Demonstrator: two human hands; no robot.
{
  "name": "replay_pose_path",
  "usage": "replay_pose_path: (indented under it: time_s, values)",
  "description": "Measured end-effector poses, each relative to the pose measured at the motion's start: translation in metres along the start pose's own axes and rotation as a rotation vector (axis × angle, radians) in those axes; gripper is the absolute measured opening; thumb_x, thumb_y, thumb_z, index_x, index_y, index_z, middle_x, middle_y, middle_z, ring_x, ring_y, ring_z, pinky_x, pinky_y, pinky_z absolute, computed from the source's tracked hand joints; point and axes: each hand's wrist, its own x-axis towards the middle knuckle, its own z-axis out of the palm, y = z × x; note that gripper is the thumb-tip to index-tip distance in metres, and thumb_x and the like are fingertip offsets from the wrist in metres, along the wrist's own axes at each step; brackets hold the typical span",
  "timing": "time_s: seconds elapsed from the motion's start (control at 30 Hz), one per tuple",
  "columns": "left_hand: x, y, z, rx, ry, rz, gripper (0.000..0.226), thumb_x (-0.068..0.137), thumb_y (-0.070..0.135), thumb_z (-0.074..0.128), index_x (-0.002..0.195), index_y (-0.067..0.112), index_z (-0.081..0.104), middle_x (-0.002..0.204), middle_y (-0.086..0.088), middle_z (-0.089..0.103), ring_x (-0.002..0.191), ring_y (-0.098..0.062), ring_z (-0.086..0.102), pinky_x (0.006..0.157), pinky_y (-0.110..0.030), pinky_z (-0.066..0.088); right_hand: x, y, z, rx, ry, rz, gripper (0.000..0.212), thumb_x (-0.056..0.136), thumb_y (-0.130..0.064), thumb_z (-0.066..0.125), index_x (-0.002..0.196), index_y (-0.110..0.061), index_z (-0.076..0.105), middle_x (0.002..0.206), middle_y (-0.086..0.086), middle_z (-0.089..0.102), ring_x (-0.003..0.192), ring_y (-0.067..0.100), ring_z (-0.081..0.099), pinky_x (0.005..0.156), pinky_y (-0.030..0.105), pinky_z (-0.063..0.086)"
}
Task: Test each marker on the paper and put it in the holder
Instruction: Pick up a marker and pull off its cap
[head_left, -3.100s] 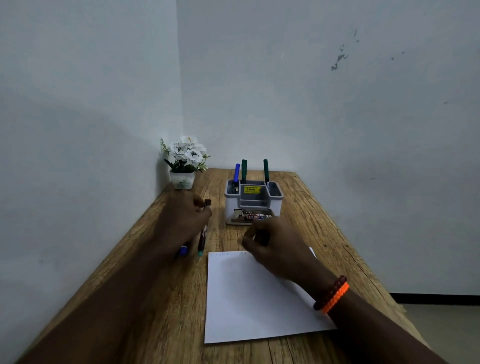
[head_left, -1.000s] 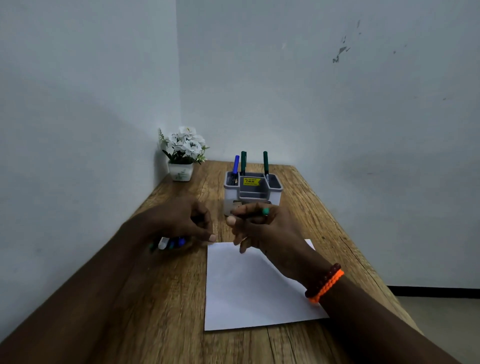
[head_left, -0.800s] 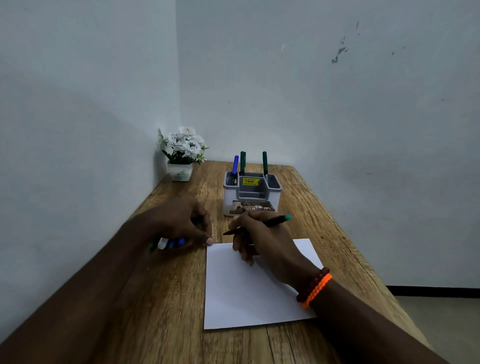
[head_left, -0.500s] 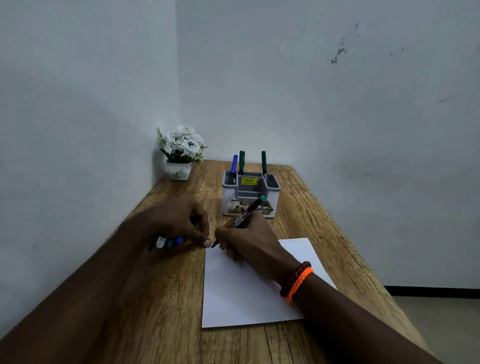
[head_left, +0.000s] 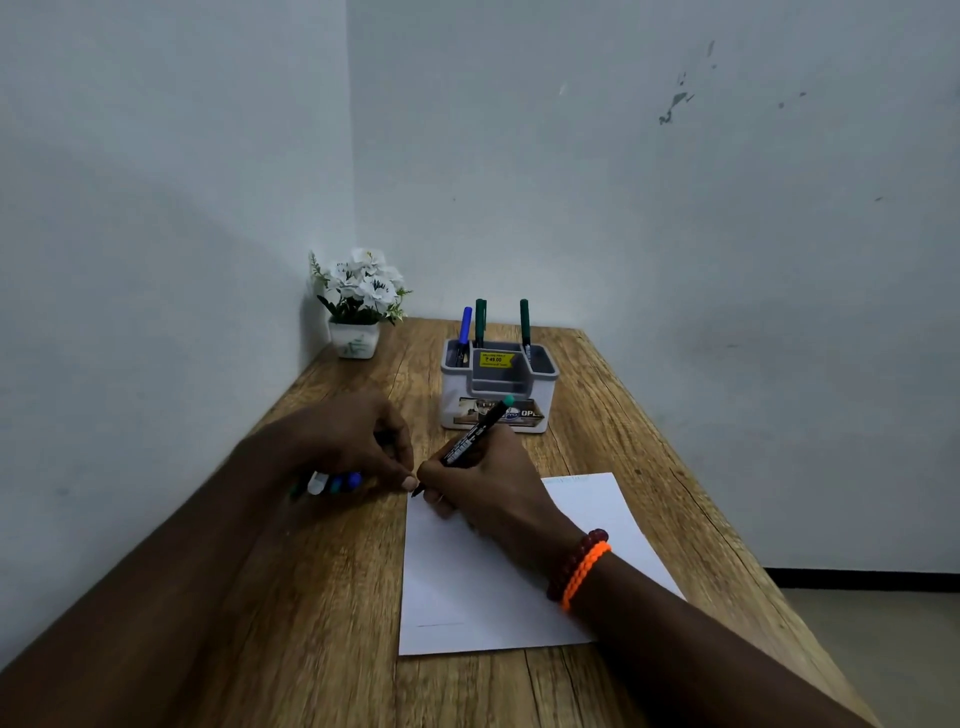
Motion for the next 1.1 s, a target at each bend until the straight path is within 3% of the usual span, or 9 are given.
replay_pose_path:
  time_s: [0.1,0.4,0.57,0.67,0.77,0.93,1.1]
  values:
    - [0.001,-0.001,0.0,-0.002,0.003,0.0,0.012,0.075,0.024,0.088,0.084,0.023,0.08,0.089,0.009,0.076,0.086,-0.008,0.071,0.075,-0.026,0.057,-0.003,-0.002,-0.001,-0.002,-0.014,-0.022,0.017,0.091,-0.016,0.078,0.082,-0.018,0.064,0.088,0.019,0.08,0.067,0.023,0.071,0.058,0.032,0.056]
    - [0.002,-0.002,0.0,0.01,0.004,0.007,0.011,0.074,0.024,0.088,0.083,0.025,0.081,0.084,0.011,0.076,0.084,-0.008,0.072,0.079,-0.031,0.059,-0.001,-0.001,0.0,-0.003,-0.019,-0.014,0.013,0.09,-0.017,0.08,0.088,-0.012,0.069,0.087,0.018,0.08,0.064,0.019,0.069,0.048,0.02,0.05]
    - [0.001,-0.002,0.0,0.008,-0.008,0.001,0.011,0.076,0.021,0.086,0.085,0.023,0.081,0.081,0.012,0.076,0.083,-0.009,0.072,0.084,-0.038,0.061,0.0,0.002,0.001,-0.026,-0.02,-0.032,0.015,0.089,-0.018,0.081,0.089,-0.005,0.073,0.084,0.016,0.08,0.064,0.019,0.071,0.059,0.028,0.059]
    - [0.001,-0.001,0.0,0.009,-0.004,-0.008,0.011,0.075,0.023,0.087,0.084,0.024,0.08,0.086,0.012,0.076,0.085,-0.007,0.071,0.083,-0.035,0.06,0.001,0.002,0.001,-0.03,-0.01,-0.025,0.02,0.087,-0.018,0.082,0.093,0.0,0.074,0.082,0.015,0.079,0.063,0.018,0.072,0.062,0.032,0.06]
    - [0.001,-0.001,0.0,0.003,-0.004,-0.01,0.012,0.074,0.024,0.088,0.082,0.026,0.08,0.088,0.011,0.075,0.086,-0.006,0.07,0.083,-0.033,0.06,0.0,0.0,0.0,-0.024,-0.013,-0.031,0.015,0.088,-0.017,0.081,0.089,-0.009,0.068,0.086,0.017,0.079,0.064,0.017,0.071,0.058,0.028,0.058]
    - [0.002,-0.002,0.0,0.012,-0.003,-0.01,0.011,0.074,0.025,0.088,0.083,0.026,0.08,0.088,0.012,0.075,0.088,-0.008,0.07,0.085,-0.036,0.06,0.0,0.002,0.001,-0.023,-0.02,-0.036,0.023,0.087,-0.018,0.083,0.093,-0.014,0.061,0.088,0.017,0.079,0.066,0.018,0.072,0.065,0.037,0.064]
    - [0.001,-0.001,0.0,0.01,0.002,-0.003,0.011,0.075,0.024,0.088,0.082,0.026,0.08,0.092,0.011,0.073,0.09,-0.008,0.069,0.084,-0.034,0.059,0.009,0.011,0.003,-0.042,0.017,-0.015,0.041,0.083,-0.022,0.084,0.111,0.001,0.065,0.079,0.009,0.077,0.058,0.009,0.07,0.054,0.021,0.053]
